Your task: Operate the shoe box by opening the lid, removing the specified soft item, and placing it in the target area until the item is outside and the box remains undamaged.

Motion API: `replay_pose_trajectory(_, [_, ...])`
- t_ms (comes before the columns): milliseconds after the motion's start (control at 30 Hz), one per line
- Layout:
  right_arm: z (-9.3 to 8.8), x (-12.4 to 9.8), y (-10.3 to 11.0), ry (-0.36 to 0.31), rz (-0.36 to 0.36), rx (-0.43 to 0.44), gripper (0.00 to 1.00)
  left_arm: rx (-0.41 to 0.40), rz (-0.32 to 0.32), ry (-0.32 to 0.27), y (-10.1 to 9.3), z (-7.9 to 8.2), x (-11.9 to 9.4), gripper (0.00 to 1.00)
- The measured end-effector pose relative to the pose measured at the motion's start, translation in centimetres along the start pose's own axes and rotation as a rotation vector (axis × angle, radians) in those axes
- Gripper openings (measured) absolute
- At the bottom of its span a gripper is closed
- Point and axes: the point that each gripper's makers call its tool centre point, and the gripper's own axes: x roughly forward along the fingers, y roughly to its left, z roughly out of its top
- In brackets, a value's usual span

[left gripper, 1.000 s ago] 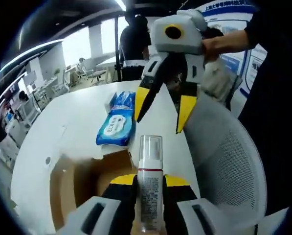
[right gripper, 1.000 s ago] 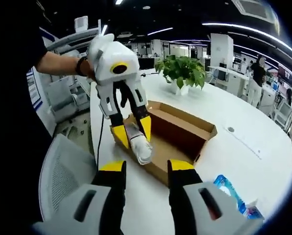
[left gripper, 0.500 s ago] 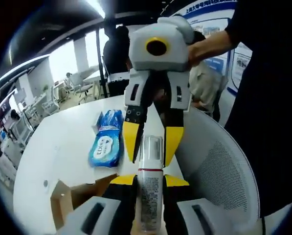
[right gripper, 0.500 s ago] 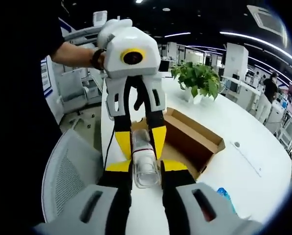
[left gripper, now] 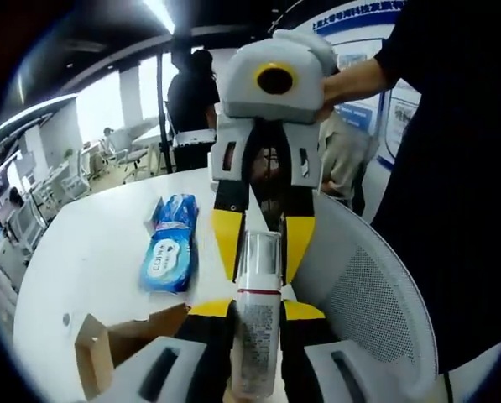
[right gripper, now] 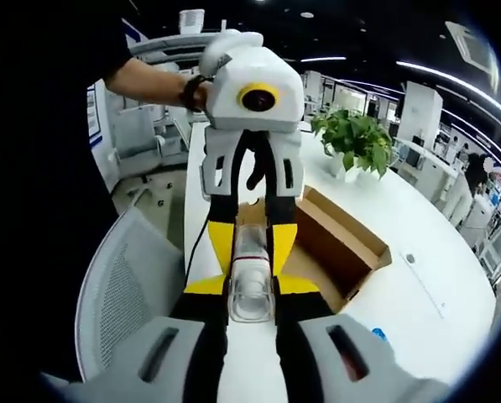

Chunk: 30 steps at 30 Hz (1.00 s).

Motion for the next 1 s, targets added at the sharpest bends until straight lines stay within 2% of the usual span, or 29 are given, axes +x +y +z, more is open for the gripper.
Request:
replay_pose_trajectory(233, [-0.2,-0.1,-0.5,-0.005,-0.015,0.038,0.17,-0.023,0.027,-0.006,0.6,-0.2,0.2,0.23])
replay_pose_trajectory(467, [-1.1,-0.2,-0.4,0.017,-0.011,0.049,0.17,-0.019,0.032,0.008,0.5,-0.7,0.2,0.24])
replay_pose_trajectory(600, [-1.7,-0.4,-0.6,0.024,-0.015,0.066,0.17,-0.022,0.053,0.008,0.8,-0.9,-0.1,0.3])
replay_pose_trajectory(767, [-2.4,-1.0,-1.1,0.018,-0.026,0.114,0.17,-0.049,0.065,-0.014,0.8,-0.9,-0.6,0.3])
replay_pose_trajectory(867, [-2.9,-1.3,-1.5,0.018,-0.039,0.133,0.17,-0.073,0.097,-0.029,1.2,-1.1,-1.0,0.3])
replay_pose_trajectory(1000, [-3.7,-1.9,-1.9,0.021,-0.048,0.159,0.17,-0.146,0.137,-0.086,1.6,-1.0,-1.9,0.3])
